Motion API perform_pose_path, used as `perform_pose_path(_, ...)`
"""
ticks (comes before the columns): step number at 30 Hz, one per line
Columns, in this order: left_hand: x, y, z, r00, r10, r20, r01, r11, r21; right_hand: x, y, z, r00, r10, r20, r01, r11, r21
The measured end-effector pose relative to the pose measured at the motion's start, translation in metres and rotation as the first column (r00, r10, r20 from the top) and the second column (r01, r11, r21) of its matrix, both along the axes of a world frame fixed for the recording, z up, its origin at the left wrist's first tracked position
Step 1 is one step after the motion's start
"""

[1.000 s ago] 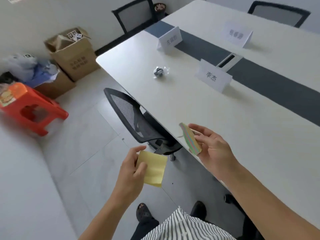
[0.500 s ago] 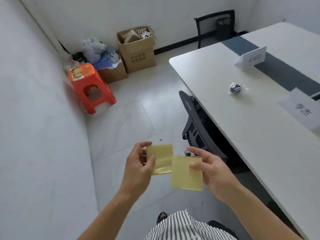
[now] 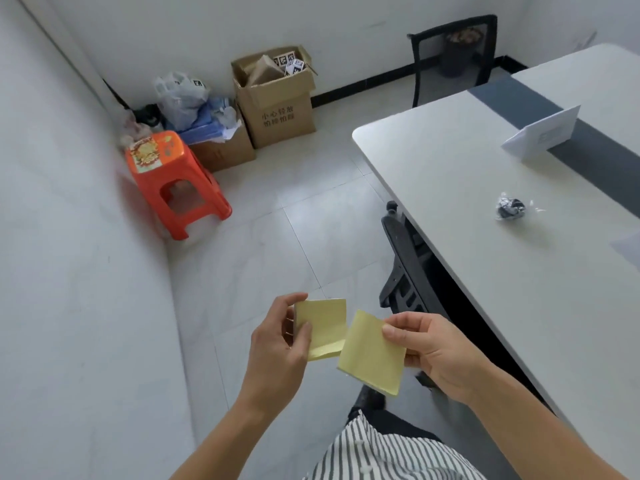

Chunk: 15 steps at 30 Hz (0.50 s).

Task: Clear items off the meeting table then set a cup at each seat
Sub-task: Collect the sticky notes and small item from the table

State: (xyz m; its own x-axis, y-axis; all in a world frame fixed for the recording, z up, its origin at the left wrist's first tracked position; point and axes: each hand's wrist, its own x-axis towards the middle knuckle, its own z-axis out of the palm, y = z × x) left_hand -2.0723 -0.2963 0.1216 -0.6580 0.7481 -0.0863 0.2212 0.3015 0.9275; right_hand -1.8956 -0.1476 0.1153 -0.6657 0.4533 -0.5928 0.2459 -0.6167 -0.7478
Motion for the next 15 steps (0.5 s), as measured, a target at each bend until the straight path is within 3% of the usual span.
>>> perform_pose_path(2, -0.025, 0.018, 0.007, 0.998, -0.019, -0.053, 0.019, 1.000, 0.005, -0.022, 0.025, 0.002, 0.999, -0.029, -0.014, 0.029, 1.000, 0.002)
perform_pose_path(4, -0.050, 0.035, 0.010, 0.991, -0.030, -0.133, 0.029, 1.000, -0.007, -0.043, 0.048, 0.005, 0.992, -0.070, -0.102, 0.058, 0.992, -0.110)
perform_pose_path(6, -0.069, 0.051, 0.013, 0.983, -0.039, -0.180, 0.041, 0.999, 0.006, -0.064, 0.069, 0.012, 0.976, -0.055, -0.210, 0.005, 0.973, -0.230)
perform_pose_path(9, -0.093, 0.071, 0.012, 0.982, -0.066, -0.179, 0.070, 0.997, 0.019, -0.100, 0.088, 0.018, 0.966, 0.019, -0.258, -0.096, 0.953, -0.288)
perform_pose_path(15, -0.166, 0.112, -0.004, 0.988, -0.100, -0.120, 0.103, 0.994, 0.020, -0.169, 0.110, 0.015, 0.989, 0.035, -0.146, -0.050, 0.993, -0.106)
